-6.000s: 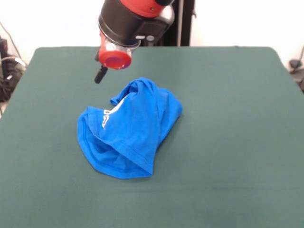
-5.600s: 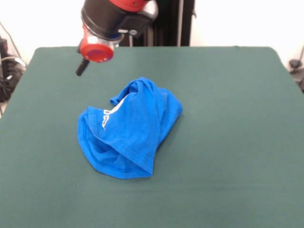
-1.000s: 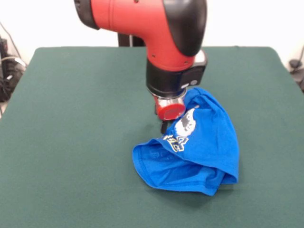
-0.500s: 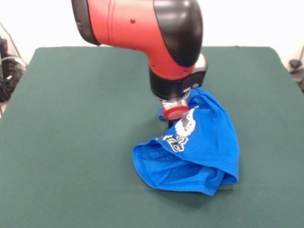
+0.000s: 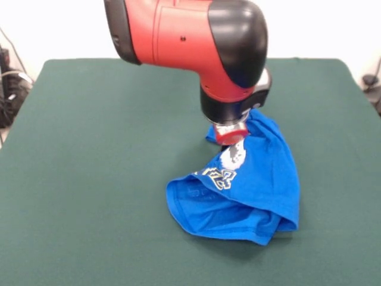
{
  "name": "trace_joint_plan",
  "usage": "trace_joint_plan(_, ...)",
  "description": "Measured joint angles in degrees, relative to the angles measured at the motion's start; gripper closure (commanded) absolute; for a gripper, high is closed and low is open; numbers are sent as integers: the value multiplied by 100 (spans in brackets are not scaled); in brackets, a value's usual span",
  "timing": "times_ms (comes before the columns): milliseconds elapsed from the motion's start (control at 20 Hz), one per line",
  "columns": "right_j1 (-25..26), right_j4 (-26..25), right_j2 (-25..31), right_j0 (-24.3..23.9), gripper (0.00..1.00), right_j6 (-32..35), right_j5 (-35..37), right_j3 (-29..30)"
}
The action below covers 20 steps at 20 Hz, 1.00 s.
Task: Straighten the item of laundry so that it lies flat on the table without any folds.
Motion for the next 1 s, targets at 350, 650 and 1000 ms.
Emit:
trace_joint_plan(350,-1,10,17,42,0,0,0,4)
trace_joint_plan(650,-5,143,141,-18,0,0,120,45)
trace_joint_plan(1000,-17,213,314,-48,100,0,702,112)
